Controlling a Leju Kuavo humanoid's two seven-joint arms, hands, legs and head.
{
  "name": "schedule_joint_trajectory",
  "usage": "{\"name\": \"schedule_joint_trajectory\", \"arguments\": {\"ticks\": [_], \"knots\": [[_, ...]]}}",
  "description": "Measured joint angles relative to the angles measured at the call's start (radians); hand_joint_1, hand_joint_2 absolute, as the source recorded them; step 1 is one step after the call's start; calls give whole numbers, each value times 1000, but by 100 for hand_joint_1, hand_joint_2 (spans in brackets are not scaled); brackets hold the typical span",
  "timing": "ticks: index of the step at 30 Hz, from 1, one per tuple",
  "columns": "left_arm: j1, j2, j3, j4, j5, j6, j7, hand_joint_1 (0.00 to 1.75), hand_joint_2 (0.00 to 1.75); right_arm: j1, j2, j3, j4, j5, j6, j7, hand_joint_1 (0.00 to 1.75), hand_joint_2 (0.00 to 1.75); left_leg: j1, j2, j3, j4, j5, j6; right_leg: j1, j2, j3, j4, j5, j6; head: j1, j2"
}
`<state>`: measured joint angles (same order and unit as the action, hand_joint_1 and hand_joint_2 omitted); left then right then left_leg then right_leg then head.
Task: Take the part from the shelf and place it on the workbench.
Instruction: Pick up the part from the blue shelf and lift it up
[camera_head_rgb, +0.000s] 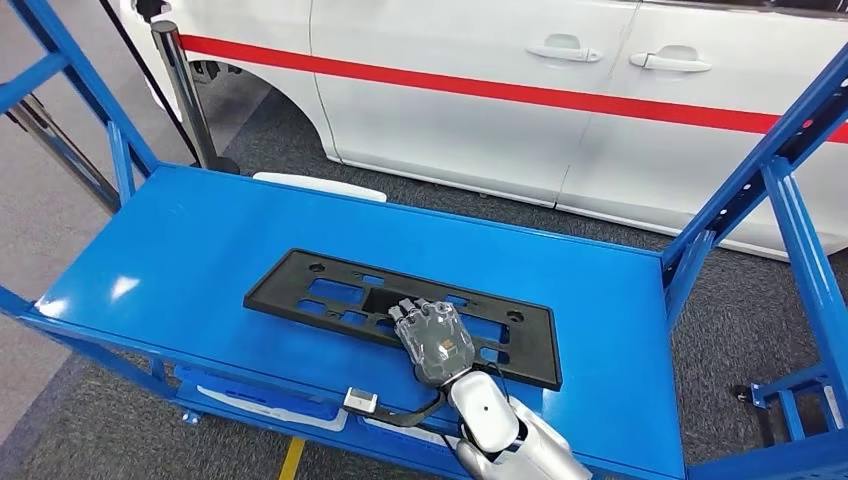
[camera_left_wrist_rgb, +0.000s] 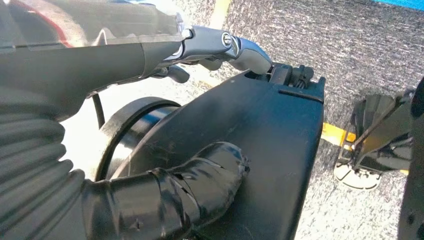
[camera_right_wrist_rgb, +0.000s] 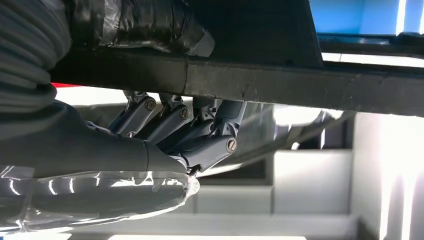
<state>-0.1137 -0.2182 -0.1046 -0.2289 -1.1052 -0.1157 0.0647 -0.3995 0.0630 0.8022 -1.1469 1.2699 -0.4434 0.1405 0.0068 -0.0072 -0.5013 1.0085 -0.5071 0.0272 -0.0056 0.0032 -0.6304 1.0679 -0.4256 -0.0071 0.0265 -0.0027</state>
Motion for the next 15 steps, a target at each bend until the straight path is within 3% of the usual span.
{"name": "schedule_joint_trajectory", "arguments": {"ticks": [3,5,8,10,11,13,15], "knots": [[-1,-1,-3,0,3,-4,5,0,175,26,13,-27,-25,62,-60,6,175,175,-3,1,-8,4,-4,-12,1,2,2,-19,-5,-10,0,0],[-2,-2,-6,0,4,-7,7,0,175,39,24,-44,-41,91,-89,6,175,175,-2,1,-17,27,-31,-21,-4,0,0,-25,-1,-19,0,0],[-8,-2,-12,0,7,-12,8,0,175,51,38,-65,-59,121,-110,10,175,175,2,1,-68,180,-134,-35,-6,-6,-12,-28,8,-29,-1,0],[-11,-3,-15,0,10,-15,9,0,175,59,43,-76,-64,130,-113,12,175,175,3,1,-84,261,-166,-39,-6,-9,-24,-25,16,-31,-1,0],[-11,-3,-16,0,10,-16,11,0,175,61,45,-80,-66,133,-113,13,175,175,4,2,-70,252,-153,-39,-6,-9,-30,-23,20,-30,-1,0],[-8,-4,-20,0,10,-20,15,0,175,64,51,-86,-71,140,-113,15,175,175,4,2,2,129,-92,-34,-6,-7,-40,-20,30,-26,-1,0],[-3,-4,-23,0,11,-22,17,0,175,64,57,-94,-76,145,-112,17,175,175,0,1,57,11,-54,-27,-4,-5,-49,-19,43,-17,-1,0]]}}
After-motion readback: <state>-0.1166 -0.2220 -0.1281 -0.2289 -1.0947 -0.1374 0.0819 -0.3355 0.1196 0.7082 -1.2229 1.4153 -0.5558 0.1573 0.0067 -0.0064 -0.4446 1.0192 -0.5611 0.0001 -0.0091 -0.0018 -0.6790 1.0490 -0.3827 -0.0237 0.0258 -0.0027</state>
